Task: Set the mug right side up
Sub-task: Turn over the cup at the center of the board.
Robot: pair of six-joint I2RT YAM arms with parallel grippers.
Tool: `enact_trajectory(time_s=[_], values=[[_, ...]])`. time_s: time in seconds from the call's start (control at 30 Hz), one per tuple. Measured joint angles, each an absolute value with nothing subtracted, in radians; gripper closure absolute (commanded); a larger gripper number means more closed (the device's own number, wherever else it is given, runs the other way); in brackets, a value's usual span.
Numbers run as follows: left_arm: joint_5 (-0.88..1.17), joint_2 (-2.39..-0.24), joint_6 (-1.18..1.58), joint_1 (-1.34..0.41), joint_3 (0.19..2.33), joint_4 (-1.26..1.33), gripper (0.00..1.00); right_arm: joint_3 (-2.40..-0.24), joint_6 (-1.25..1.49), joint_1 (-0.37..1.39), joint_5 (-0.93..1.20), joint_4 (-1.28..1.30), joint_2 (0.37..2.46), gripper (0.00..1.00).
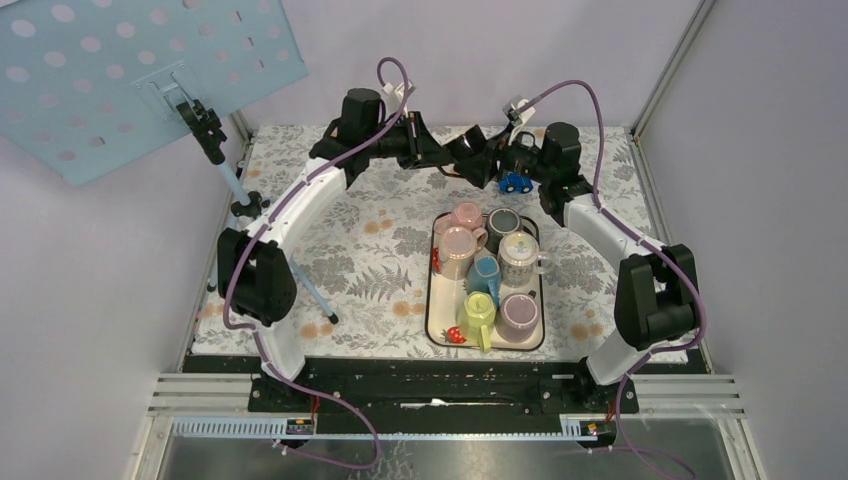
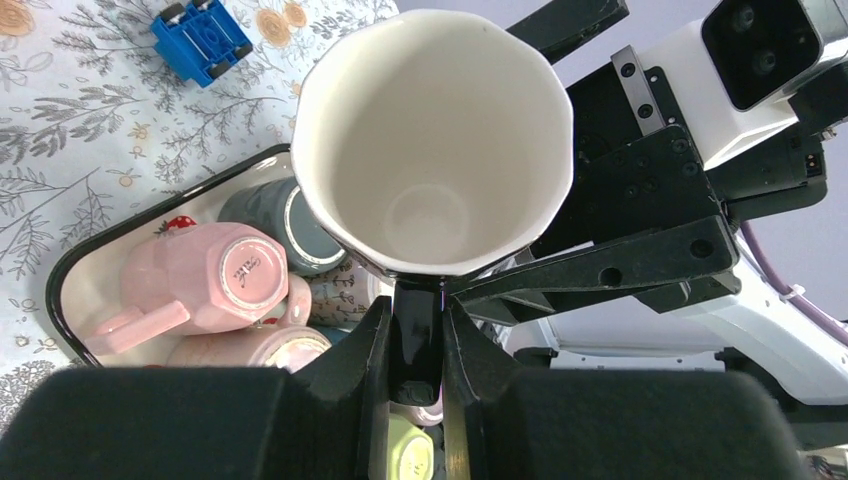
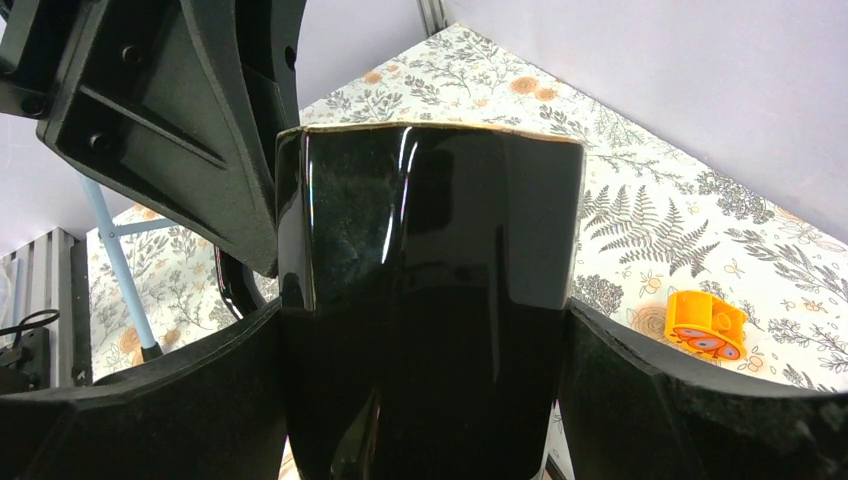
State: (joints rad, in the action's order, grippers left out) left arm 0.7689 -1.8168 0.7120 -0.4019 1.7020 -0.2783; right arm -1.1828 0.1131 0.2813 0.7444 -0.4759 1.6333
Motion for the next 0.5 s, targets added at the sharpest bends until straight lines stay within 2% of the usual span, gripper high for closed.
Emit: enact_trajectory(time_s=[0.27,0.33,0.5], values=[[0.692,-1.748,0.701,-0.405,1.641,-0.237,1.0,-1.213,0.112,0.297,0.751,-0.479,1.647,0.09],[0.675,-1.742,0.699,-0.406,1.641,-0.233,1.0,-1.221,0.111,0.299,0.748,-0.484,1.649,0.01],[0.602,-1.736,0.7,-0.41,1.641,-0.243,1.0,-1.226,0.08,0.303,0.725,-0.482,1.652,0.0]])
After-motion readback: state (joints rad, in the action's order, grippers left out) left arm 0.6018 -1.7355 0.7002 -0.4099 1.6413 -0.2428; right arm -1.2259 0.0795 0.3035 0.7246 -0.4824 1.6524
